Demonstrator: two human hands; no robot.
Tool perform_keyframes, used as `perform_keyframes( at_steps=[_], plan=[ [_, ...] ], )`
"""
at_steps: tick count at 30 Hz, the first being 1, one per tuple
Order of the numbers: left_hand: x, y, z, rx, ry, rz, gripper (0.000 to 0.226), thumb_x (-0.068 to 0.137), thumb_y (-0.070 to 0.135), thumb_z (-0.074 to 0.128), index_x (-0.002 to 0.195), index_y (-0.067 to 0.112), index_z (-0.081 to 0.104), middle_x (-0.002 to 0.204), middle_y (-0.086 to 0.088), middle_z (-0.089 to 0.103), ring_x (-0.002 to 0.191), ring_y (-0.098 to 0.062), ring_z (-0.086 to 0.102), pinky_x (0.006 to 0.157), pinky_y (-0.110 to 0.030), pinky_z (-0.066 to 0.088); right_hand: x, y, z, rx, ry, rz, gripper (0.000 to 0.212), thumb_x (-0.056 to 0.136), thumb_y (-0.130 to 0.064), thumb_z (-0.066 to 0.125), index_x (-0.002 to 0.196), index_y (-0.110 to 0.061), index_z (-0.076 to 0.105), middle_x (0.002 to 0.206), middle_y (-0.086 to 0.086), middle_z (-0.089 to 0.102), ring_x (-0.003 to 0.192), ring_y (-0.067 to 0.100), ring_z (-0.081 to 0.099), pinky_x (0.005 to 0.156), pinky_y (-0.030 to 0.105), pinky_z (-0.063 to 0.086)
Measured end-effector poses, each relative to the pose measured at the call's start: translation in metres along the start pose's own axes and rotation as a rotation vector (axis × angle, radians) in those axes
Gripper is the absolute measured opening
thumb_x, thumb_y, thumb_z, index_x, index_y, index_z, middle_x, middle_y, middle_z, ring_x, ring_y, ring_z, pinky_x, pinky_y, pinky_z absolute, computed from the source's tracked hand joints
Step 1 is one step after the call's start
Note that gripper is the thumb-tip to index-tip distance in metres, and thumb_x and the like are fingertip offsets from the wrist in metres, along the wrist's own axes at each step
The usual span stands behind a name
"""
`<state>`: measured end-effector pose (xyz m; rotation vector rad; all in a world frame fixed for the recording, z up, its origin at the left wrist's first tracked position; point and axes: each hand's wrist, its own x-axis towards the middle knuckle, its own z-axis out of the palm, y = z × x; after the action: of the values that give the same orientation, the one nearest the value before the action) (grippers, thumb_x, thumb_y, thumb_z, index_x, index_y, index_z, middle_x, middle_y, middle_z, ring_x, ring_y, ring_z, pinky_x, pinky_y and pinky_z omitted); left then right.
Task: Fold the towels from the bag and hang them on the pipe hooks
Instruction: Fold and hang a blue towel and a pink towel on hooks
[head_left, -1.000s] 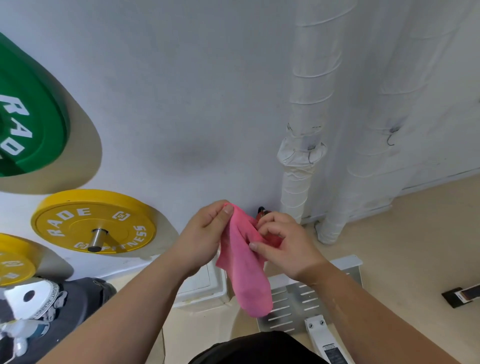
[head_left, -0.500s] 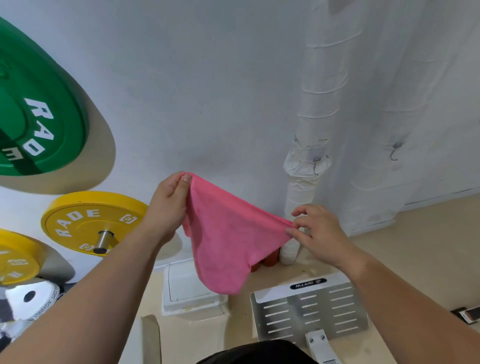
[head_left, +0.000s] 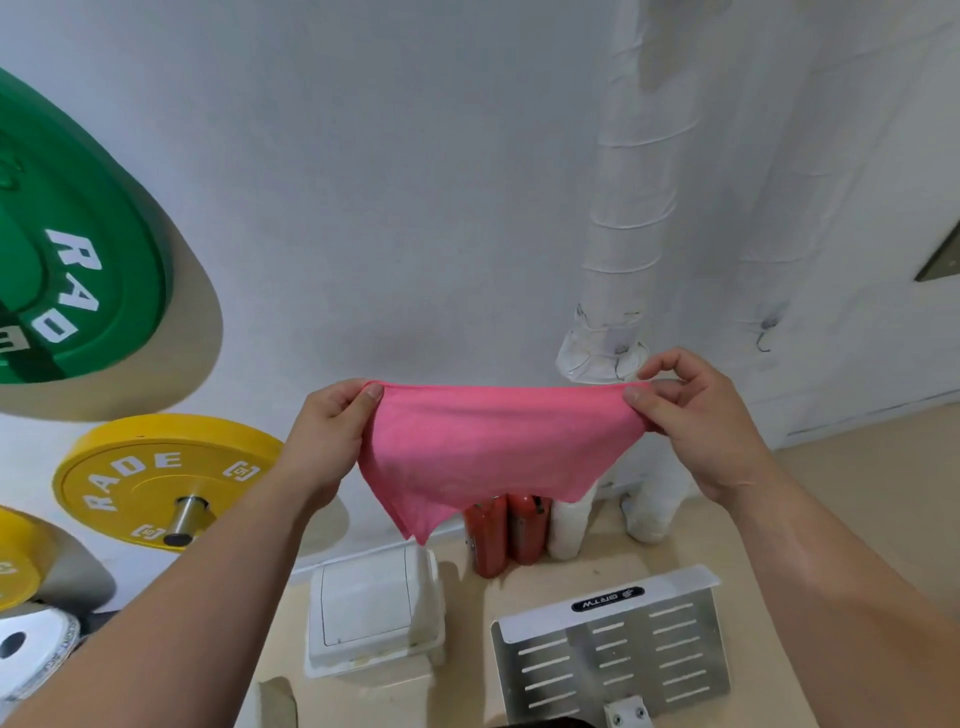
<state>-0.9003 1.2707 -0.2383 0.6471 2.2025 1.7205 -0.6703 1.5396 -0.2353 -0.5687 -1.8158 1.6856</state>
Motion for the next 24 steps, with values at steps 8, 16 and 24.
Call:
perform_keyframes(
  at_steps=[8,16,24],
  plan=[
    [-0.007,0.005,0.030,-0.148,0.023,-0.193,0.029,0.103,0.016,0.051,0.088,0.010,0.076,0.069,-0.004,0.062,0.061,-0.015,0.050,0.058,-0.028,0.040,-0.016,0.001,0.009,-0.088,0.265,0.083,0.038,0.089,0.007,0.053,0.072,-0.020,0.074,0.067,-0.010,0.068,0.059,0.003,0.054,0.064,0.030,0.043],
    [-0.049,0.018,0.075,-0.149,-0.051,-0.223,0.032,0.102,0.009,0.049,0.088,0.009,0.078,0.061,0.004,0.072,0.054,-0.005,0.061,0.049,-0.017,0.044,-0.041,0.008,0.057,-0.270,-0.089,0.147,0.041,0.086,-0.002,0.052,0.099,-0.031,0.078,0.089,-0.004,0.078,0.085,0.022,0.075,0.069,0.032,0.062],
    [-0.071,0.020,0.097,-0.119,-0.222,-0.106,0.032,0.104,0.014,0.051,0.091,0.014,0.080,0.087,-0.014,0.077,0.079,-0.023,0.067,0.078,-0.046,0.055,-0.048,0.003,0.079,-0.453,-0.200,-0.178,0.014,0.079,-0.019,0.083,0.083,-0.032,0.078,0.092,-0.011,0.054,0.097,0.008,0.057,0.086,0.015,0.042]
  ],
)
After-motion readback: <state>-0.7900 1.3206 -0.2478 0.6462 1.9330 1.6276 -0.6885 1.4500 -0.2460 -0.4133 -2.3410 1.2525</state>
